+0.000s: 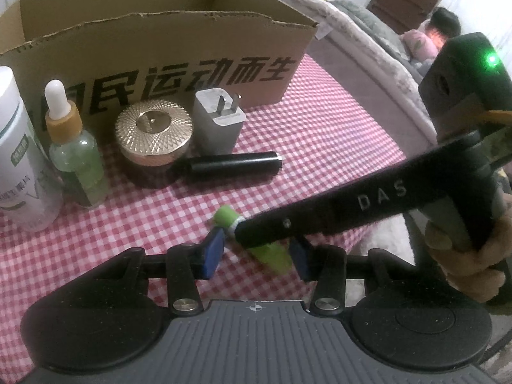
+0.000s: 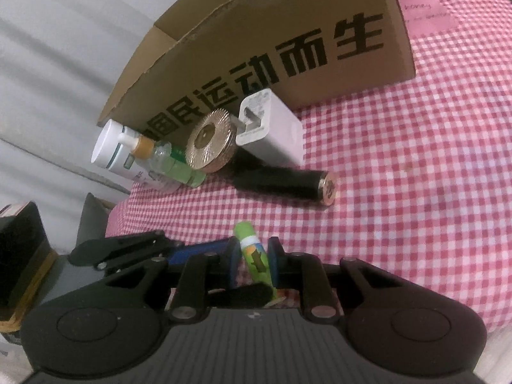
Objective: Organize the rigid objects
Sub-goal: 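Close the right gripper around the green glue stick, then carry the glue stick with the right gripper into the box and release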
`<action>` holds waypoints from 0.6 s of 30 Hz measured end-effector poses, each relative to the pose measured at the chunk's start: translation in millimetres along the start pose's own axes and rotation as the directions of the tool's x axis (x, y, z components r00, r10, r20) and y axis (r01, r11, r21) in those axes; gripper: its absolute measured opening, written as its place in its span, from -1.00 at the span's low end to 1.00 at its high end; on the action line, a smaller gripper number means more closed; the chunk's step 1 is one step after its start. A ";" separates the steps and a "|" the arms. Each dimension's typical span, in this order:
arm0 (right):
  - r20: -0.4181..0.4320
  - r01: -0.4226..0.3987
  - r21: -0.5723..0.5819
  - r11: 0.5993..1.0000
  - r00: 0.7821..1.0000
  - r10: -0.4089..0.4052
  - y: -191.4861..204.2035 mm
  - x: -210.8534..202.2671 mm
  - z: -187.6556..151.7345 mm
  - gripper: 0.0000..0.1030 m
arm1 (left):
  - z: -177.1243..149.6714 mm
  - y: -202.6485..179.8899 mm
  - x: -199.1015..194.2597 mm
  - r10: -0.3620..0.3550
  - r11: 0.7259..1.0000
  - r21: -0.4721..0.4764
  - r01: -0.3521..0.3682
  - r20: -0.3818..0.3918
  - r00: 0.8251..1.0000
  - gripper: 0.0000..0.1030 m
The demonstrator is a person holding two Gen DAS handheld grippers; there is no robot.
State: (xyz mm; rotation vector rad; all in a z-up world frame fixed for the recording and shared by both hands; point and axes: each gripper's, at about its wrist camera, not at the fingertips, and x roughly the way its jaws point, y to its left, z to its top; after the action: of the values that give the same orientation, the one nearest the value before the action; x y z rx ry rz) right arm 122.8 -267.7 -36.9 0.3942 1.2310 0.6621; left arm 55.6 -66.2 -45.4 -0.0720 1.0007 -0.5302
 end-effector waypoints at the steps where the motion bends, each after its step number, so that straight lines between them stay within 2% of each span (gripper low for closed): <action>1: -0.007 -0.002 -0.004 1.000 1.000 0.002 1.1 0.2 -0.7 -0.59 | -0.3 -0.7 0.2 0.001 1.000 0.007 -0.001 0.000 1.000 -0.13; 5: -0.024 0.012 -0.050 0.999 1.000 -0.013 8.6 2.4 -2.8 -0.59 | -2.0 -5.4 1.9 0.022 0.999 0.045 -0.023 0.008 1.000 -0.19; 10: -0.025 0.042 -0.111 0.993 0.999 -0.045 19.4 5.5 -0.4 -0.60 | -3.6 -10.1 6.4 0.063 0.995 0.078 -0.066 0.029 0.998 -0.40; 18: 0.010 0.064 -0.140 0.988 0.998 -0.064 28.6 8.2 1.4 -0.61 | -3.2 -11.9 0.1 0.072 0.992 0.094 -0.079 0.071 0.995 -0.43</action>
State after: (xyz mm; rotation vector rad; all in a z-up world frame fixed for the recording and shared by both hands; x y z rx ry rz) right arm 118.4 -240.7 -25.0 0.2387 1.1797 0.6874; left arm 48.4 -76.1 -43.7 0.0345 0.9074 -0.5033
